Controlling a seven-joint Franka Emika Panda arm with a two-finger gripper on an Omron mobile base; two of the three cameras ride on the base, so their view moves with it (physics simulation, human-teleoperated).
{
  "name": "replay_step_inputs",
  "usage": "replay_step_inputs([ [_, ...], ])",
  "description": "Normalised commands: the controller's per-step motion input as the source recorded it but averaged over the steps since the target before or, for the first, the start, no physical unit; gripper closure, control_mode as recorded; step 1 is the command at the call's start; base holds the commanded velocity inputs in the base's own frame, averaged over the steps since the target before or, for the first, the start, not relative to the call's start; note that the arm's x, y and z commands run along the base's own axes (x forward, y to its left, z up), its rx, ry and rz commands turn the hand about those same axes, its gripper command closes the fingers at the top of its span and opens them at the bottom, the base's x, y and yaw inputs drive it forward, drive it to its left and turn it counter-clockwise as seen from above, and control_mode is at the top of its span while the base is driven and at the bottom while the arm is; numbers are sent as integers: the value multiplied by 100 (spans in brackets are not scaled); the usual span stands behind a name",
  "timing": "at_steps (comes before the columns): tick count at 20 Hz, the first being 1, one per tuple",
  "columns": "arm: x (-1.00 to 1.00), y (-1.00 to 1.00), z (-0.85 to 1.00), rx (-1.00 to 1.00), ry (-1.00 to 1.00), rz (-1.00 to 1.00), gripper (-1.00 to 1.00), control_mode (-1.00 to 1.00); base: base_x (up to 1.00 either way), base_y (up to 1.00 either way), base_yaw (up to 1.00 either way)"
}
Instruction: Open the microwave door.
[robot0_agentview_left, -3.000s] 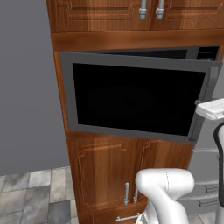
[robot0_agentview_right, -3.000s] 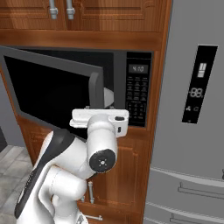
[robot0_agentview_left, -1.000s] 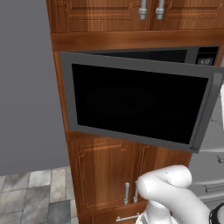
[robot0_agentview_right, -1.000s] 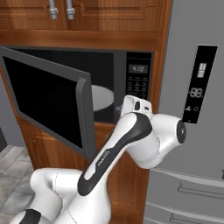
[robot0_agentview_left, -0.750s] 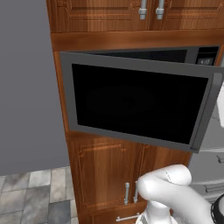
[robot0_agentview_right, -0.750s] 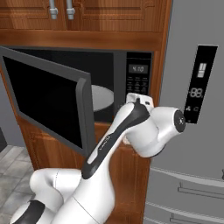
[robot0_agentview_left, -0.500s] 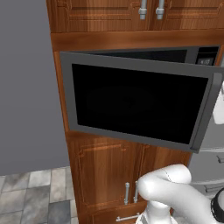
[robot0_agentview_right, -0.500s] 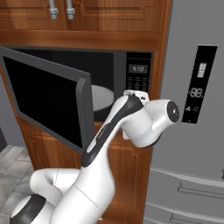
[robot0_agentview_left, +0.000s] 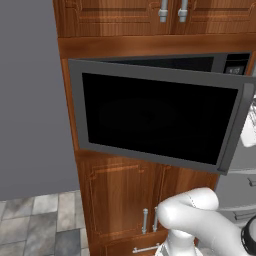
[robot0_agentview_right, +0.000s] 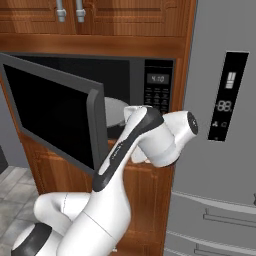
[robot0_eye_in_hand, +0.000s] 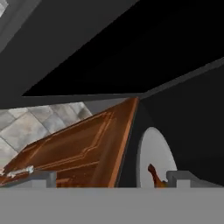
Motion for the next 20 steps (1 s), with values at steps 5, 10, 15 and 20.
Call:
replay_step_inputs([
  [5,-60,50,-7,9,0,45,-100,-100,0,0,0],
  [10,-63,55,-2,16,-1,51,-100,-100,0,0,0],
  [15,-26,93,0,22,-7,46,-100,-100,0,0,0],
  [20,-23,72,0,33,-15,40,-100,-100,0,0,0],
])
